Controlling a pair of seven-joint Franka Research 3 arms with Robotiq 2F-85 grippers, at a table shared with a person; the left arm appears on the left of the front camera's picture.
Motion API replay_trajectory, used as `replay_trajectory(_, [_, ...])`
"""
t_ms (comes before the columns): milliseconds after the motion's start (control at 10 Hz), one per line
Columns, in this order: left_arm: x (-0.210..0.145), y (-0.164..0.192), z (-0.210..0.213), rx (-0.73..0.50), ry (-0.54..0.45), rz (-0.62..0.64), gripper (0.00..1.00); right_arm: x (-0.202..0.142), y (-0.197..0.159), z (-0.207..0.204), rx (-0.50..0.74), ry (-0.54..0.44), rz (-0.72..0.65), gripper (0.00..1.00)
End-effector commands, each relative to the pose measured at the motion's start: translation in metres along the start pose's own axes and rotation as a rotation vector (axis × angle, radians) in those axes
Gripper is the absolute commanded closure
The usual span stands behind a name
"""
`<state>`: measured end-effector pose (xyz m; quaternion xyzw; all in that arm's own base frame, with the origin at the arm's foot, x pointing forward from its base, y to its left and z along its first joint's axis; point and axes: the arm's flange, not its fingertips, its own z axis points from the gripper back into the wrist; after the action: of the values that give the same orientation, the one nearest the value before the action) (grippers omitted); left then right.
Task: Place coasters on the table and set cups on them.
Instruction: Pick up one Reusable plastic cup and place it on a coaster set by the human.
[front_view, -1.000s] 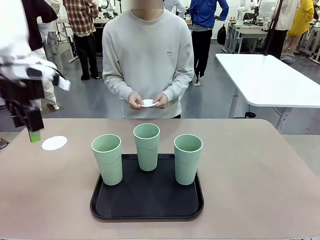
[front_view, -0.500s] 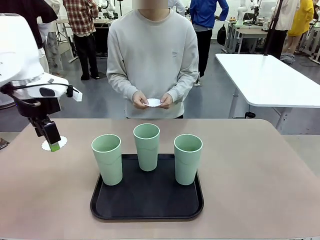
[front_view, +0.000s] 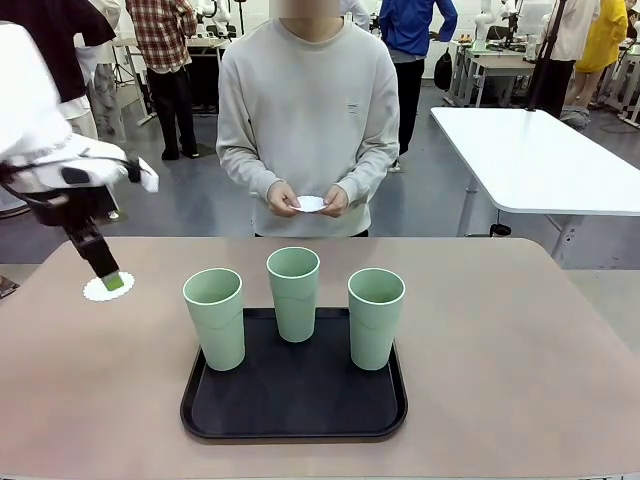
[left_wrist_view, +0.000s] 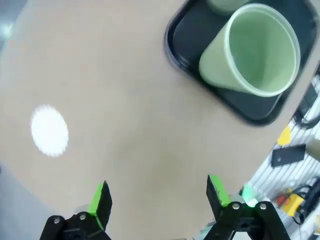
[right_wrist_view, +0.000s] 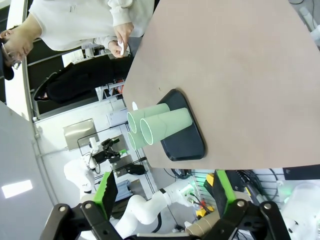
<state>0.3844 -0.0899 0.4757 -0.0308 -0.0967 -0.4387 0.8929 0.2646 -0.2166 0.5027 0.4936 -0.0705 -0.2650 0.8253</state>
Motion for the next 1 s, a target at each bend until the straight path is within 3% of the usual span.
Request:
replay_trajectory(0, [-0.031, 0.03, -0.015, -0.27, -0.364, -0.207, 0.0, -0.001, -0.001, -0.001, 0.014, 0.005, 0.005, 0.0])
replay_trajectory(200, [-0.04, 0.055, -0.03, -0.418, -0.5, -0.271, 0.0, -0.001, -0.001, -0.001, 0.014, 0.005, 0.005, 0.0])
replay_trajectory(500, [-0.043, 0.07, -0.056, -0.658, -0.439, -0.228, 0.0, -0.001, -0.001, -0.001, 0.014, 0.005, 0.005, 0.0])
replay_trajectory(800, [-0.034, 0.083, -0.076, -0.649, -0.454, -0.237, 0.0, -0.001, -0.001, -0.001, 0.014, 0.005, 0.005, 0.0])
replay_trajectory(900, [-0.032, 0.078, -0.08, -0.6, -0.434, -0.178, 0.0, -0.001, -0.001, -0.001, 0.014, 0.005, 0.005, 0.0])
